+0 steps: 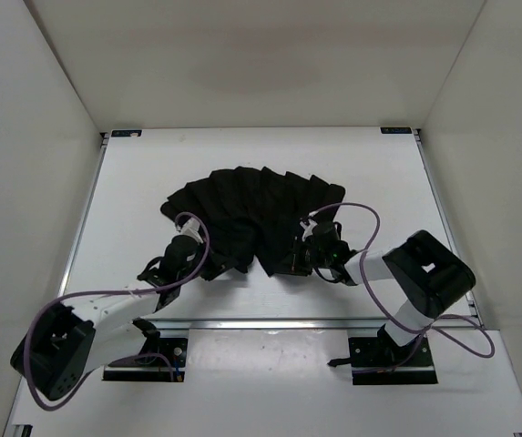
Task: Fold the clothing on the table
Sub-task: Flatten the skirt out, then fold the skirt
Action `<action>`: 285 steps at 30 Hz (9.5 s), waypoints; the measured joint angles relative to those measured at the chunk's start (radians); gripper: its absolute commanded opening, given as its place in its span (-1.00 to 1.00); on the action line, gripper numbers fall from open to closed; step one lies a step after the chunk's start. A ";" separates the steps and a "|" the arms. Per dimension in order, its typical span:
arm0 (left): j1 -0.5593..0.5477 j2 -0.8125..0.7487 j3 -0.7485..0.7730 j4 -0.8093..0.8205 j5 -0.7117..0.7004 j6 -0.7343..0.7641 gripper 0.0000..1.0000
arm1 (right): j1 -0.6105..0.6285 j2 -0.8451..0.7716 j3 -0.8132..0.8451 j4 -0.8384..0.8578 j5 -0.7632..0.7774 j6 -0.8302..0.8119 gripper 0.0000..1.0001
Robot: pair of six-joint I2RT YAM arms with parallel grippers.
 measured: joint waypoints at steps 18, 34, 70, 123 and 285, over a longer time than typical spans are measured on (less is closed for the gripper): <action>0.432 -0.282 0.694 -0.373 0.295 0.180 -1.00 | -0.414 -0.489 0.921 -0.959 -0.268 -0.540 -1.00; 0.516 0.245 1.005 -0.316 0.451 0.156 -1.00 | -0.392 0.081 1.505 -1.341 -0.119 -0.766 -1.00; 0.414 -0.131 -0.051 -0.211 0.177 0.218 0.38 | -0.391 -0.070 0.478 -0.959 -0.021 -0.585 0.03; 0.375 -0.025 -0.047 -0.209 0.212 0.285 -1.00 | -0.212 -0.070 0.280 -0.658 0.679 -0.470 -1.00; 0.437 0.117 1.111 -0.657 0.062 0.650 -1.00 | -0.433 -0.236 0.982 -0.774 -0.166 -0.602 -1.00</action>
